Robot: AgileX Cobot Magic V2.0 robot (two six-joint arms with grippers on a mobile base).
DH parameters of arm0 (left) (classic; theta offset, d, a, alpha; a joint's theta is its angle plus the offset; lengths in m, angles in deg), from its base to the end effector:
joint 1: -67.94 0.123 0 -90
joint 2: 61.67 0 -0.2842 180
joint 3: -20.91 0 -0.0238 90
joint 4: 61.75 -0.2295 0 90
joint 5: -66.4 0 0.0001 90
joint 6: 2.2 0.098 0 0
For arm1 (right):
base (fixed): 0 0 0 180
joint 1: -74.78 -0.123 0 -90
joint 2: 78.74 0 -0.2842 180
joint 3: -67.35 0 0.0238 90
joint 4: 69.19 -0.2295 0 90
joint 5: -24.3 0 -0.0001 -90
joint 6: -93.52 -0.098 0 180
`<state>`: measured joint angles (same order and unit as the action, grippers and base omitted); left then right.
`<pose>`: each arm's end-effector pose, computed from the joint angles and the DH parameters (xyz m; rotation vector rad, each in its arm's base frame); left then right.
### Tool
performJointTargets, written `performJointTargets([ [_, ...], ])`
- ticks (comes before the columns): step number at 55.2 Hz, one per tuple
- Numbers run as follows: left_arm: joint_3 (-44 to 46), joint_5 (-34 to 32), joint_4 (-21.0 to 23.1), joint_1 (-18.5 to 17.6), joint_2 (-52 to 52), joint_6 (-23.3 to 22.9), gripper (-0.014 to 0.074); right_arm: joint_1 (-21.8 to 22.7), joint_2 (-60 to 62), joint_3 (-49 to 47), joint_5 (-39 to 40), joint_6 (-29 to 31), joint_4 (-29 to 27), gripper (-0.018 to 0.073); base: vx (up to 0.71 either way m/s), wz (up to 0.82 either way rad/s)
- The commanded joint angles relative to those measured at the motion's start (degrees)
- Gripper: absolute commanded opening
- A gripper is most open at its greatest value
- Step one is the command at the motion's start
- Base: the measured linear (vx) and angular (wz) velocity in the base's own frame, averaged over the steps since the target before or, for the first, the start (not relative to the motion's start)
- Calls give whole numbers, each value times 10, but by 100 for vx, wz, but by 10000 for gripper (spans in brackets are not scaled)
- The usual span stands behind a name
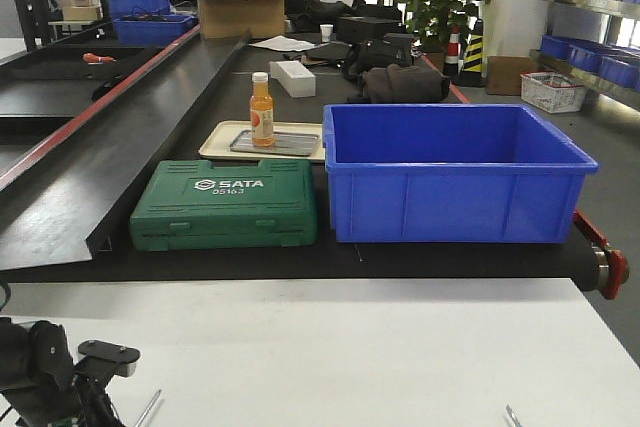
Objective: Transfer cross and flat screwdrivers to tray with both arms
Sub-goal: 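Lower both grippers around the green-and-black screwdriver handles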
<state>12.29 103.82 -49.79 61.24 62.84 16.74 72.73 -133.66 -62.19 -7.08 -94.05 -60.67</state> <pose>0.3577 -0.0545 0.1219 0.4303 2.9266 -0.1808 0.1317 -0.0029 0.2467 0.0000 2.3801 -0.0726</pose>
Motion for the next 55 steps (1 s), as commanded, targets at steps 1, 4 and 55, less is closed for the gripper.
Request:
performJointTargets([
  [1,11,-13,15,-2,-16,-1,472,4,-21,-28,21,-12,11,448,0,0],
  [4,11,-11,18,-2,-15,-1,472,4,-51,-49,1,-13,11,448,0,0],
  [55,11,-3,25,-2,-15,-2,471,4,-572,-360,-53,128,-18,451,0,0],
])
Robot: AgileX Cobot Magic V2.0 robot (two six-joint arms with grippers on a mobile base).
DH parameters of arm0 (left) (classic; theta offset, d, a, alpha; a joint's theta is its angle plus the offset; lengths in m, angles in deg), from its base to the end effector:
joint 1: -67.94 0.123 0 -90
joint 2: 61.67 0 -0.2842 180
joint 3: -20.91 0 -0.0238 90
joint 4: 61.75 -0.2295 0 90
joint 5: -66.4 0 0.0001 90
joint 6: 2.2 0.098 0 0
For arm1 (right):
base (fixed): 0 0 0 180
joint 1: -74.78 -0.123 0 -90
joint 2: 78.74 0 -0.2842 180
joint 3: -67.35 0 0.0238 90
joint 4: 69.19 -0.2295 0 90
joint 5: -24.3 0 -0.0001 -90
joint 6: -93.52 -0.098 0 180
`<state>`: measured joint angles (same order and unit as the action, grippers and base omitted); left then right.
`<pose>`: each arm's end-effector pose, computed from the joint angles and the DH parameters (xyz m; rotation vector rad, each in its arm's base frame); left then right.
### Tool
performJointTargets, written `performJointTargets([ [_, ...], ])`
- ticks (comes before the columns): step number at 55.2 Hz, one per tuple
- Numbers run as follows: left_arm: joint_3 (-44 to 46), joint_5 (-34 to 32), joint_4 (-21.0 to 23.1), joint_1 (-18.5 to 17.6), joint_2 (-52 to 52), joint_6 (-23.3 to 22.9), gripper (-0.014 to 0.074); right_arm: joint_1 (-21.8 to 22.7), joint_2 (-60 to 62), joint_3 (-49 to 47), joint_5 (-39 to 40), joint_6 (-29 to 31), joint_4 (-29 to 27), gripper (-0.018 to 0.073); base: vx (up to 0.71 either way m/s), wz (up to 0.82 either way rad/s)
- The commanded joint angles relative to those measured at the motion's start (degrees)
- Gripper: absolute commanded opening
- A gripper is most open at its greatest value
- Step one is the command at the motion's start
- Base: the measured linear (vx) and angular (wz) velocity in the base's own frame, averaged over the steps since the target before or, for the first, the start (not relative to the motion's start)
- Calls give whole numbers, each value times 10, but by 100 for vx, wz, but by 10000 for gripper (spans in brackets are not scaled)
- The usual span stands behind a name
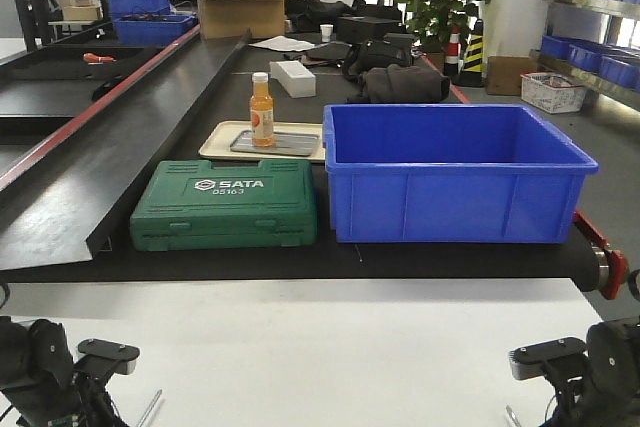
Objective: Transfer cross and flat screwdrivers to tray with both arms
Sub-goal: 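Lower both grippers around the green-and-black screwdriver handles, then close both grippers on the screwdriver handles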
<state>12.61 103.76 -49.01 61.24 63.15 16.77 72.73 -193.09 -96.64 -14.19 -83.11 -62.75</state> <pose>0.3592 -0.0554 0.1212 0.4156 2.9257 -0.1938 0.3266 0.0048 0.1556 -0.2586 2.9344 -0.1190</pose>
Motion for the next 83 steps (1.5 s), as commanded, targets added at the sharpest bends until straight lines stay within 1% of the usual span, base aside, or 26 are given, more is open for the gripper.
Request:
performJointTargets([
  [1,8,-2,17,-2,-18,-2,471,4,19,-16,20,18,3,451,0,0],
  [13,8,-2,26,-2,-18,-2,471,4,-17,-16,14,19,2,451,0,0],
  [24,8,-2,26,-2,-18,-2,471,4,-22,-16,20,18,3,449,0,0],
  [35,8,-6,26,-2,-18,-2,471,4,-32,-16,4,18,-3,440,0,0],
  [48,8,-3,26,-2,-18,-2,471,4,-49,-16,0,19,-12,410,0,0],
  [55,8,5,26,-2,-18,-2,461,4,-49,-16,-16,17,-12,363,0,0],
  [61,8,17,26,-2,-18,-2,401,4,-49,-16,-44,16,-14,279,0,0],
  [66,8,28,26,-2,-18,-2,315,4,-49,-16,-55,13,-14,192,0,0],
  [74,8,41,26,-2,-18,-2,102,4,-49,-17,-55,10,-28,36,0,0],
  [77,8,47,27,-2,-20,-3,-6,4,-47,-17,-52,11,-35,-16,0,0],
  [83,11,52,27,-2,-28,-4,-8,4,-28,-17,-35,18,-44,-13,0,0],
])
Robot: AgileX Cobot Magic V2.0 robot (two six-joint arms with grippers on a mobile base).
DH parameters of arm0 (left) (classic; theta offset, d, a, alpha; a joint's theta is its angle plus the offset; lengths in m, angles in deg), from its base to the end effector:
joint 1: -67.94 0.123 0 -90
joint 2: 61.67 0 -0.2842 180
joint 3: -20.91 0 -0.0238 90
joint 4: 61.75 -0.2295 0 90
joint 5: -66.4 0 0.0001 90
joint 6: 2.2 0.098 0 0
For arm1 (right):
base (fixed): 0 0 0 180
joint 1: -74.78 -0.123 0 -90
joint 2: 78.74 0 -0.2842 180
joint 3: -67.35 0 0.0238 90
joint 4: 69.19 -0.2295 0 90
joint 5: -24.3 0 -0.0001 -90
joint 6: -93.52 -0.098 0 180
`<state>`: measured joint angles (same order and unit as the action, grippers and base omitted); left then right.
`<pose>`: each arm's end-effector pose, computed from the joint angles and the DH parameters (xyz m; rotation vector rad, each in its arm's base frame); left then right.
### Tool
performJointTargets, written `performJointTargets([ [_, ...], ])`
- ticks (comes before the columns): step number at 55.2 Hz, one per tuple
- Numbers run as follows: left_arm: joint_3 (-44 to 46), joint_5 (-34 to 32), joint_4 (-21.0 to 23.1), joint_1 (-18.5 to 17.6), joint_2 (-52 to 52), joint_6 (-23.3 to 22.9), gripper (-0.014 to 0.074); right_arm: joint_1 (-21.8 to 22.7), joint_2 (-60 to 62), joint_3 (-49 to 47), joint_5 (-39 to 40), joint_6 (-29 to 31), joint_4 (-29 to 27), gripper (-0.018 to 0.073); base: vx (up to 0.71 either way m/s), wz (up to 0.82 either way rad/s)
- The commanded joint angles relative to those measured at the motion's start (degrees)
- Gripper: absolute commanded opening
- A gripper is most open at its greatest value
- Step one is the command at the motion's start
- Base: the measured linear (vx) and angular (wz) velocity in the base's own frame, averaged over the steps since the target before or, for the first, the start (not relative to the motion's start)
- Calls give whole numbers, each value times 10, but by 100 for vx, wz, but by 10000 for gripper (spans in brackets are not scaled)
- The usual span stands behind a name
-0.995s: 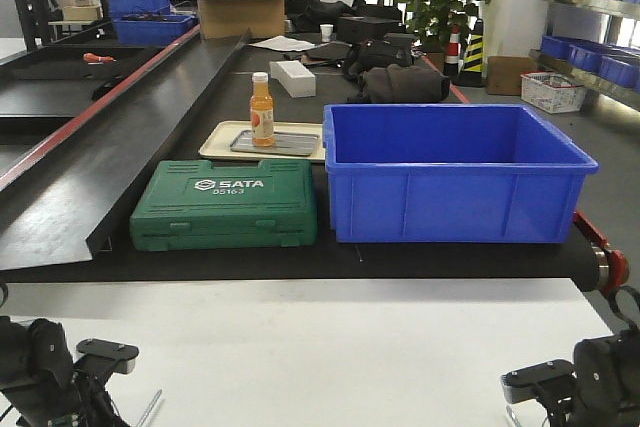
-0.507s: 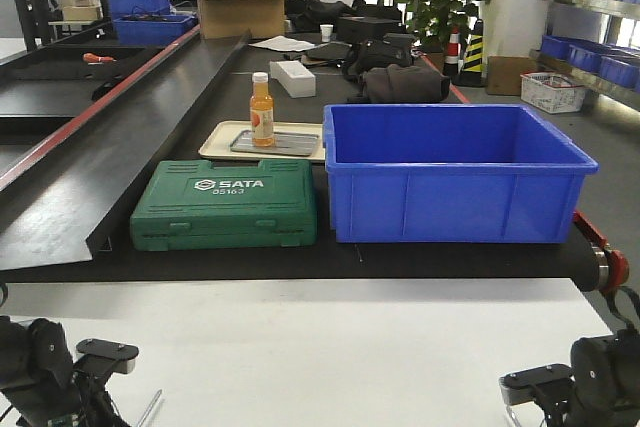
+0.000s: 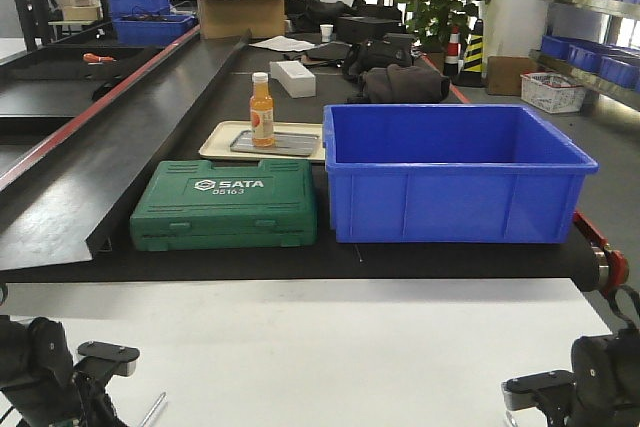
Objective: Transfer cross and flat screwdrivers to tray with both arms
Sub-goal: 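Close both grippers on the screwdriver handles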
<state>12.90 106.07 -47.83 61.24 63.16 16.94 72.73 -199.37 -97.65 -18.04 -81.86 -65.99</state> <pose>0.3565 -0.0570 0.1219 0.4074 2.9579 -0.2275 0.3257 0.0080 0.1223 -0.2437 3.0969 -0.0608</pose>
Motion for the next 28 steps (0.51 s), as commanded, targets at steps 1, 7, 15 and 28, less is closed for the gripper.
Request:
performJointTargets([
  [1,10,30,15,-2,-33,-6,-6,4,39,-7,8,5,-12,-13,0,0],
  [7,10,23,15,-2,-69,-5,-3,4,84,-7,30,5,-29,-12,0,0],
  [15,10,-7,25,-2,-146,-5,-3,1,166,-7,50,31,-78,-12,0,0],
  [28,10,-71,68,-3,-301,-4,-3,-59,312,-7,95,25,-105,-9,0,0],
])
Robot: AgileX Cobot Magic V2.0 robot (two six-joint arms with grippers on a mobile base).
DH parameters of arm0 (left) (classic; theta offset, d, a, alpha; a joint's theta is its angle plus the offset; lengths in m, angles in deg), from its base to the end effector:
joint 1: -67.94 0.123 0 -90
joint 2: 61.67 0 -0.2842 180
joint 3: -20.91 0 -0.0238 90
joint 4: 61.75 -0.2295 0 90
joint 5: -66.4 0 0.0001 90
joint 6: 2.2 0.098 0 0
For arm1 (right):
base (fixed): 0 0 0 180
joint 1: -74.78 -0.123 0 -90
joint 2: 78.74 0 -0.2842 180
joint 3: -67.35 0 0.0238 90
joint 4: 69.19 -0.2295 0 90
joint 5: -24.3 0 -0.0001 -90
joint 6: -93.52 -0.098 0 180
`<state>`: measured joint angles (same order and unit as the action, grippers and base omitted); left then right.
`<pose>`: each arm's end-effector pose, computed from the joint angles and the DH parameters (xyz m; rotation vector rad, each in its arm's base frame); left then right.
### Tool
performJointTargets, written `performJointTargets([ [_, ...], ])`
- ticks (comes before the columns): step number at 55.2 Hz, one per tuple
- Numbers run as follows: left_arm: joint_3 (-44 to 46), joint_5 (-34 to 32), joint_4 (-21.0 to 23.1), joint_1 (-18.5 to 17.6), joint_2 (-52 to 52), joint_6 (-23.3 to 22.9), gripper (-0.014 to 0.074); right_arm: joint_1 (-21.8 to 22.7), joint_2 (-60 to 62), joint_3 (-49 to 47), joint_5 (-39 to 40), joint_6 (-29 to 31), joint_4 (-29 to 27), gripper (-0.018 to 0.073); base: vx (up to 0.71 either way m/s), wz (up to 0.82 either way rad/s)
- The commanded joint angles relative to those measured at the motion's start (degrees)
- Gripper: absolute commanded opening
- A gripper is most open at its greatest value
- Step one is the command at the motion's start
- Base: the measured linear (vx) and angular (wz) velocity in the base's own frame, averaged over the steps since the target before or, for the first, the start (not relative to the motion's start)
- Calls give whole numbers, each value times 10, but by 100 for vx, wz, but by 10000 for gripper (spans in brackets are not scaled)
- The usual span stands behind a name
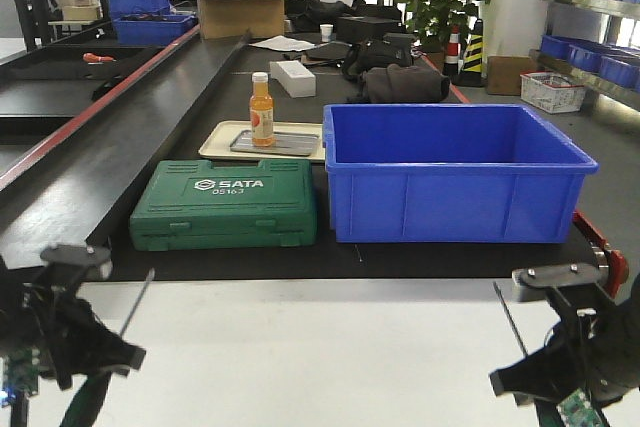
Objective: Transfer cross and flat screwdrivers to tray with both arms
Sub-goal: 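Close both grippers on the screwdriver handles, then lift both screwdrivers upright off the table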
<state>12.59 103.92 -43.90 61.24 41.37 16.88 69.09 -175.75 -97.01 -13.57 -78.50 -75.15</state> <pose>0.3337 -0.0576 0.2572 0.3262 2.5472 -0.2544 0.3018 0.0364 0.2536 -0.2270 2.6145 0.0984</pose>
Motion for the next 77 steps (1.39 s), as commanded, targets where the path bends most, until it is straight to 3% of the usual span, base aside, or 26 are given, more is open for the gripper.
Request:
performJointTargets([
  [1,14,-53,31,-3,-94,-3,-3,-30,85,-14,56,-14,-13,-9,0,0],
  [16,-7,-84,38,-3,-263,-10,-3,-98,221,-14,122,-46,-13,-9,0,0],
  [28,-39,-94,70,-3,-352,-8,-3,-109,260,-14,126,-44,-38,-9,0,0],
  [34,-39,-69,71,-3,-361,-8,-3,-136,264,-14,140,-31,-41,-8,0,0],
  [77,-39,-57,70,-2,-361,-8,-3,-136,267,-14,152,-31,-43,-8,0,0],
])
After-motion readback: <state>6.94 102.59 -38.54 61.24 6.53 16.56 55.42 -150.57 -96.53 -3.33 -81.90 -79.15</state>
